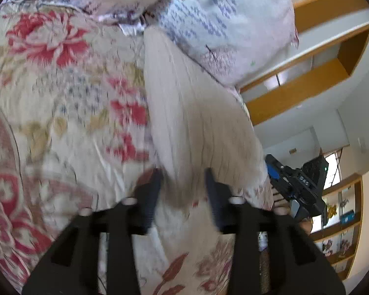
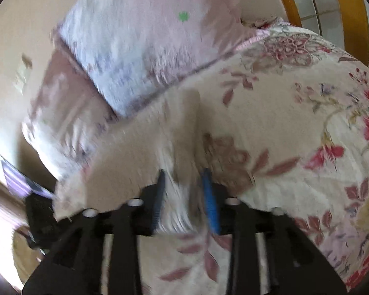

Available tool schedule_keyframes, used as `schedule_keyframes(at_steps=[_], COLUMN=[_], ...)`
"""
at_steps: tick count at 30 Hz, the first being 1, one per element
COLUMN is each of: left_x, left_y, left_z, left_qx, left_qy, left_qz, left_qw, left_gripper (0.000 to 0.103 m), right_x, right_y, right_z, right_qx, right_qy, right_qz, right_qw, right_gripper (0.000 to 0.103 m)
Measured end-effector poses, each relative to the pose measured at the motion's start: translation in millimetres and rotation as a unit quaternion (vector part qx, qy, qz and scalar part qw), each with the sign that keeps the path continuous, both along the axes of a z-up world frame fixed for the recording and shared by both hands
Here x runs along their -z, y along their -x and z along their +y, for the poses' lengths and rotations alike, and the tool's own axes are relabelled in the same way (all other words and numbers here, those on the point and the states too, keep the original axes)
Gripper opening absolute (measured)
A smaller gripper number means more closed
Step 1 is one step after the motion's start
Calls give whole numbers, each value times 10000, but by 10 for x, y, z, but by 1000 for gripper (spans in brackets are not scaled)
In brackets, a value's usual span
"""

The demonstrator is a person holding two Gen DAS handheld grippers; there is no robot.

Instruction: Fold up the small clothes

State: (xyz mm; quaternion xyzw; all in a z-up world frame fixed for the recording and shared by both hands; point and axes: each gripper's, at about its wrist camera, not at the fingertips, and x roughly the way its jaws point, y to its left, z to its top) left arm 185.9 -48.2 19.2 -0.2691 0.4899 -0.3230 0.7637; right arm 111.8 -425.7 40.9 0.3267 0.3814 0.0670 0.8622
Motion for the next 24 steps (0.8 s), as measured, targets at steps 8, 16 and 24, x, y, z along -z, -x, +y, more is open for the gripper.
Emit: schedule_keyframes(at_steps=[8,16,24], left_x=[110,150,-20], left_y=[-380,-391,-676], left_z=[-76,-148,-16], left_qx=[-252,-228,-422], left_qy=[1,-46,261], left_qz=[424,318,366], left_qw=[9988,9992,9981], left_gripper=[52,45,63], right_x=[113,327,132], right_y=[-349,-329,-632], right_z=[96,24,-226], right_qx=[-68,229,84], right_qy=[-70,35,-751], right_qz=[157,481,460], right_qw=[9998,9986,9961], right_gripper=[12,11,59])
